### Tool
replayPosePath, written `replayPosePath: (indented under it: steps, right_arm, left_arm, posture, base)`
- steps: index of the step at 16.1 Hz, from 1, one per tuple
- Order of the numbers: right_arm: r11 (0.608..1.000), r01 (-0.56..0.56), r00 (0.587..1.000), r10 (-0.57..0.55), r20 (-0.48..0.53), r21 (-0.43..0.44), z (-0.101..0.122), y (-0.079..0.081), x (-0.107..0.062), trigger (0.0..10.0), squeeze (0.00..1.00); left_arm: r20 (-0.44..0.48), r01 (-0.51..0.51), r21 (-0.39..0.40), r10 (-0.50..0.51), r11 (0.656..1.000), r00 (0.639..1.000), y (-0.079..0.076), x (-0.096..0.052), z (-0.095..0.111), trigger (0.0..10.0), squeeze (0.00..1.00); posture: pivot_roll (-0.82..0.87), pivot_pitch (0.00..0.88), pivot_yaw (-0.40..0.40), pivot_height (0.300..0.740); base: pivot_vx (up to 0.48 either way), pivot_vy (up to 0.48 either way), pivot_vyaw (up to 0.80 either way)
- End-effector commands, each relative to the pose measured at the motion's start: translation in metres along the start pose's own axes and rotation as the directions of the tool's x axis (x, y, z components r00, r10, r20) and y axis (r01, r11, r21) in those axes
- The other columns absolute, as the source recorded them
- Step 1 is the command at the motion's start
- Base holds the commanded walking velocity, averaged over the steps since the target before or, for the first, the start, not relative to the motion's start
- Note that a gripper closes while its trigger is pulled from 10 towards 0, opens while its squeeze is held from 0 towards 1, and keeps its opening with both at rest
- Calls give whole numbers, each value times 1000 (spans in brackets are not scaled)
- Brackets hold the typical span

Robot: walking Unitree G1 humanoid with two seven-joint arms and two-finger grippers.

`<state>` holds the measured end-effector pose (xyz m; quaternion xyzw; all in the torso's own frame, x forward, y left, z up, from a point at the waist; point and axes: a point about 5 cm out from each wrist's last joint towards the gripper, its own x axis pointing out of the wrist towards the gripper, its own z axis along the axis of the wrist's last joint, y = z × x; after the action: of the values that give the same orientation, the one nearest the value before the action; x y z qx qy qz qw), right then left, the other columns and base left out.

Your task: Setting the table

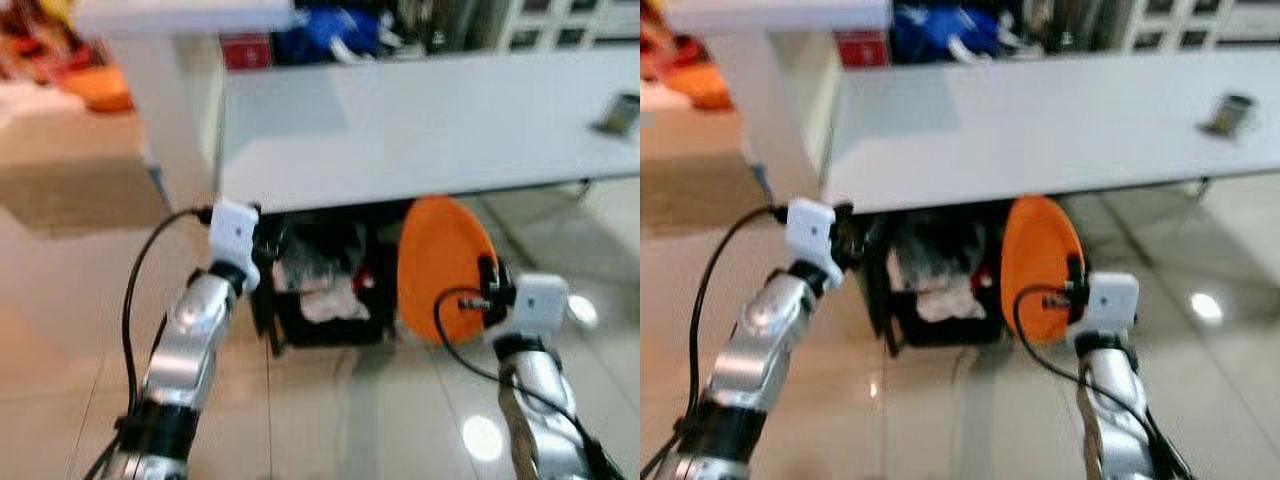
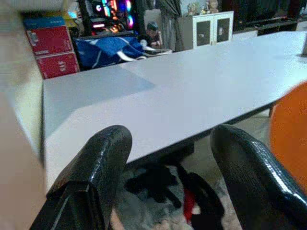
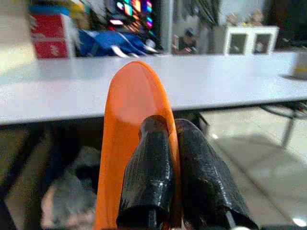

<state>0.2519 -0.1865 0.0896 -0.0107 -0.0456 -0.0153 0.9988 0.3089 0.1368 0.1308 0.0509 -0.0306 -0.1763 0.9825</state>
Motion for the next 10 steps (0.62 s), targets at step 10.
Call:
replayPosePath:
  steps: [10]
  right_arm:
    - [999,-38,997,38,60,3,9,10,6,0,0]
  left_arm:
    - [-81,-29,11,30,1000,996,8,7,-12,10000,0]
  posture:
    - [3,0,56,740]
  base:
    - [76,-343,0]
